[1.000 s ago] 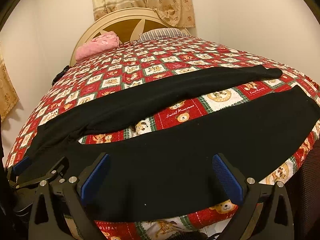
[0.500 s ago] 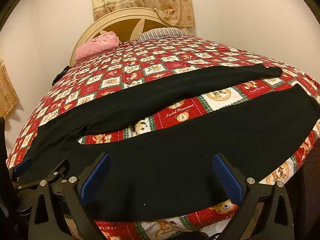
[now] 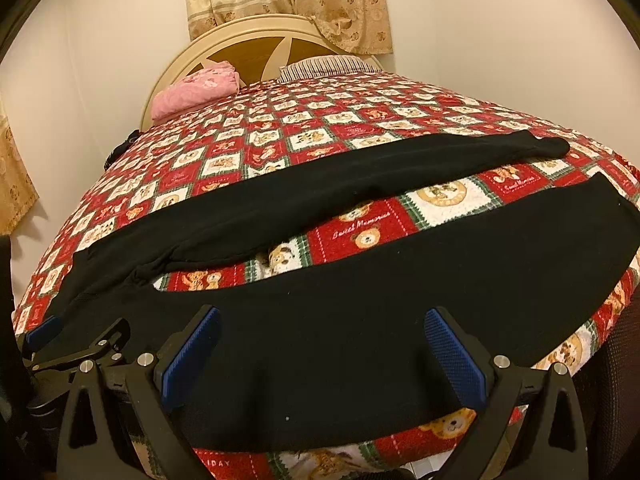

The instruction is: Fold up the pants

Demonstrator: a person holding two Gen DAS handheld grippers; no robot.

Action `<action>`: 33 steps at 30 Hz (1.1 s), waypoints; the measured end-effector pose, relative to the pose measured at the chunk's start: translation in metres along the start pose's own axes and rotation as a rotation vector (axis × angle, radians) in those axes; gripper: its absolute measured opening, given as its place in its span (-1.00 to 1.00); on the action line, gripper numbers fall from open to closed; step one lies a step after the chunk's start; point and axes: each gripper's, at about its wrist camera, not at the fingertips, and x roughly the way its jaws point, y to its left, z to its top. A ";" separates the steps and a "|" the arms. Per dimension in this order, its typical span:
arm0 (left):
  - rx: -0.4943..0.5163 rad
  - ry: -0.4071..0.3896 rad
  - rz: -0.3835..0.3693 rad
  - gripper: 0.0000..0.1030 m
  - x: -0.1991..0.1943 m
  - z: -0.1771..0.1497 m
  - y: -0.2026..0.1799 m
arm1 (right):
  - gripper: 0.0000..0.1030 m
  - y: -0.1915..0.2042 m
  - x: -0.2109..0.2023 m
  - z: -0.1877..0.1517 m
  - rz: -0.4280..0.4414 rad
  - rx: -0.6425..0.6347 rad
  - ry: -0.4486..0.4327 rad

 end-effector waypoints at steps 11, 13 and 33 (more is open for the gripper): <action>-0.083 0.046 -0.060 1.00 0.024 0.028 0.063 | 0.98 -0.006 0.020 0.023 0.064 -0.049 -0.009; -0.101 0.054 -0.046 1.00 0.031 0.034 0.086 | 0.98 -0.005 0.025 0.028 0.094 -0.092 0.003; -0.257 0.283 -0.156 0.32 0.171 0.096 0.186 | 0.97 0.027 0.112 0.133 0.211 -0.434 0.032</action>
